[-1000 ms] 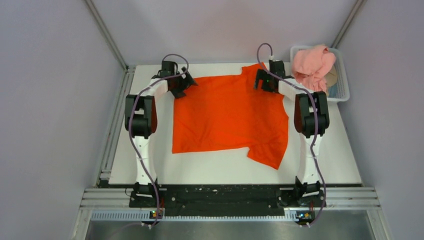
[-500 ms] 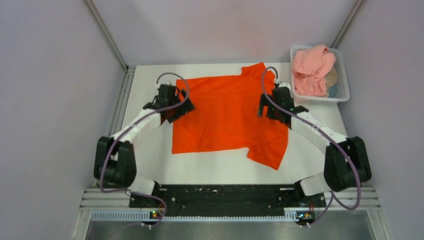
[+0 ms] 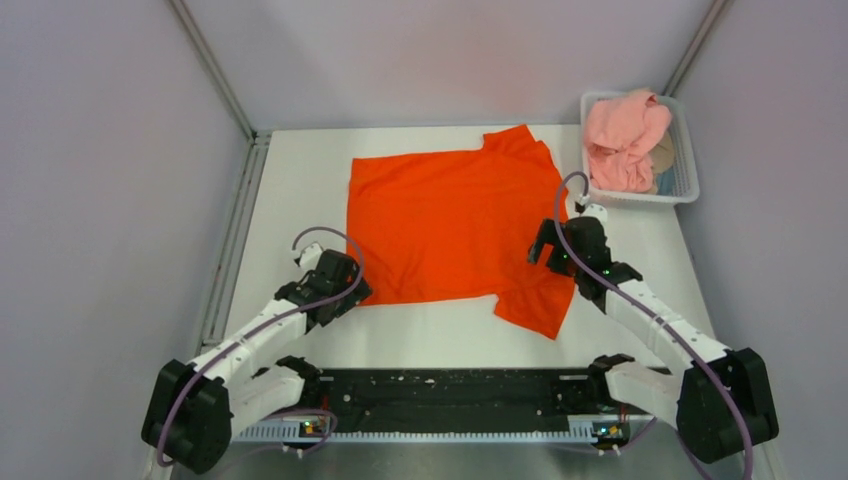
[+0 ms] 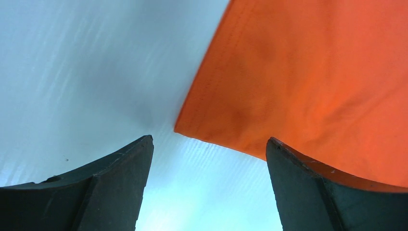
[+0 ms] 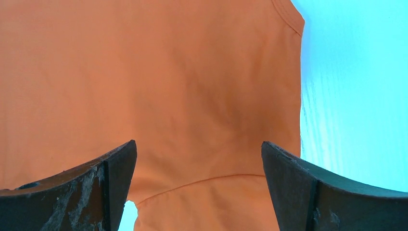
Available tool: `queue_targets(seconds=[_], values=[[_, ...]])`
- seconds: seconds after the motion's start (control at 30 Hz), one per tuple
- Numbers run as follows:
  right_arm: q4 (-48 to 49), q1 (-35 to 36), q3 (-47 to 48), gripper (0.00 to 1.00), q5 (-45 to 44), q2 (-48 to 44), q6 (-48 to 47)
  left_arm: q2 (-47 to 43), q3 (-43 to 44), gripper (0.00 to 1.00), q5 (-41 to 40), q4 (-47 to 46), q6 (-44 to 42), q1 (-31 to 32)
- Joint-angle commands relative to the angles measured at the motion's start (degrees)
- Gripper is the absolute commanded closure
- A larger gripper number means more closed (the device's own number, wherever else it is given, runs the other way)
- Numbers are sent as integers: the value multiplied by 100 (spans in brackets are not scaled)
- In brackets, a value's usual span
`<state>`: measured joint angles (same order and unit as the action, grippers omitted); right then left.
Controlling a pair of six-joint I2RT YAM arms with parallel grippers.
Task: Fold and stack the t-shirts
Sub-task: Grab the side of the flattened tshirt closest away from the robot with both arms
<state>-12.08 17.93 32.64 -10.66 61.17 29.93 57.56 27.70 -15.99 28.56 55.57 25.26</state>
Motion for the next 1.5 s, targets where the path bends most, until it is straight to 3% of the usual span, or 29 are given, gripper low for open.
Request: queue_targets(seconds=[0.0,0.17,0.37,0.43,0.5,0.57,0.6,0.83,1.13,1.23,1.47], values=[[294,-15,-47,1,-62,-179,122,46,-118,12,-540,-67,313,7],[261,-10,-19,1,-103,-78,126,485,-125,29,-302,-415,360,10],[125,-10,65,2,-283,55,137,1057,30,57,-344,-492,232,7],[80,-11,84,2,-330,90,144,1194,67,61,-340,-518,193,13],[58,-9,84,2,-380,99,130,1273,77,73,-297,-598,191,12],[24,-11,84,2,-460,102,138,1333,82,95,-219,-688,184,13],[-16,-8,96,2,-503,108,134,1348,95,100,-204,-686,178,12],[-928,118,347,7,-390,89,203,1106,146,100,-258,-602,25,12],[-2936,1643,488,14,-784,-19,990,918,86,100,-472,-515,-71,12],[-3533,1845,414,21,-684,-50,1287,874,28,100,-431,-626,-81,12],[-3206,1939,96,35,-174,171,1538,839,-12,100,-522,-586,-62,10]])
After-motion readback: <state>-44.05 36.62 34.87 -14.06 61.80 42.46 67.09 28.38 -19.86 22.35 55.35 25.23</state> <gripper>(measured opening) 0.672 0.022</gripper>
